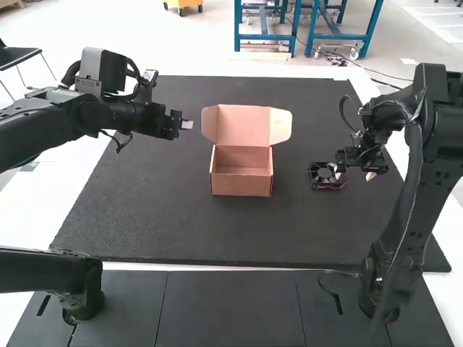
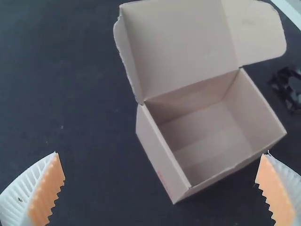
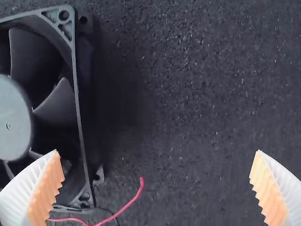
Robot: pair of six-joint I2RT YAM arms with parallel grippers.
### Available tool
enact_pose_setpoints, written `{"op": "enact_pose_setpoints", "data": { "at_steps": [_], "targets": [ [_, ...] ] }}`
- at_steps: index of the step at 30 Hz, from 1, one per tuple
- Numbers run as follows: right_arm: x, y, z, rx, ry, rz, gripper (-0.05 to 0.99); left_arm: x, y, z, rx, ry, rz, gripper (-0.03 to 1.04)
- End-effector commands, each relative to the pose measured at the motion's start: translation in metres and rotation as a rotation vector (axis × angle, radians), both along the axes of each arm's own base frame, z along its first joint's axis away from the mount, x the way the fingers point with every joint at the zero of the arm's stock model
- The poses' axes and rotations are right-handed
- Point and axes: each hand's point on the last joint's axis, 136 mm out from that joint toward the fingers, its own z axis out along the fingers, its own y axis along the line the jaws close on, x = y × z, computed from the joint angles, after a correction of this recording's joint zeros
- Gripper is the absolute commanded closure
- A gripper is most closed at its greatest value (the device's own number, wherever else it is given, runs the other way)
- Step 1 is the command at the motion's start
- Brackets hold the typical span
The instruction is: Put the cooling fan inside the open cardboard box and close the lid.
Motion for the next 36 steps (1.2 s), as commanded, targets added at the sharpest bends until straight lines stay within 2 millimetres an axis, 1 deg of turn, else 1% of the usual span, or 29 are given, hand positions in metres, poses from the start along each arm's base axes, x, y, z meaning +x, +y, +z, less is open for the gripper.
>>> {"op": "enact_pose_setpoints", "data": {
  "at_steps": [1,7,10,22,24,28,36],
  "targets": [
    [0.02,0.002,0.013,0.008,-0.054,0.008,0.03,0.0,-0.002,0.025,-0.032,-0.049,-0.002,0.05],
    [0.031,0.001,0.018,0.009,-0.076,0.004,0.03,-0.001,-0.002,0.023,-0.03,-0.042,-0.002,0.05],
    [0.032,0.001,0.013,0.011,-0.064,0.006,0.03,-0.001,-0.002,0.024,-0.037,-0.039,0.0,0.05],
    [0.041,0.0,0.002,0.013,-0.045,0.007,0.03,0.0,-0.002,0.029,-0.05,-0.041,0.009,0.05],
    [0.04,-0.001,0.0,0.01,-0.036,0.006,0.03,0.0,-0.002,0.03,-0.052,-0.043,0.01,0.05],
    [0.032,-0.001,-0.006,0.011,0.015,0.006,0.04,0.0,-0.002,0.031,-0.052,-0.045,0.01,0.05],
    [0.017,0.001,-0.007,0.019,0.079,0.012,0.04,0.001,-0.002,0.031,-0.053,-0.048,0.01,0.05]
  ]
}}
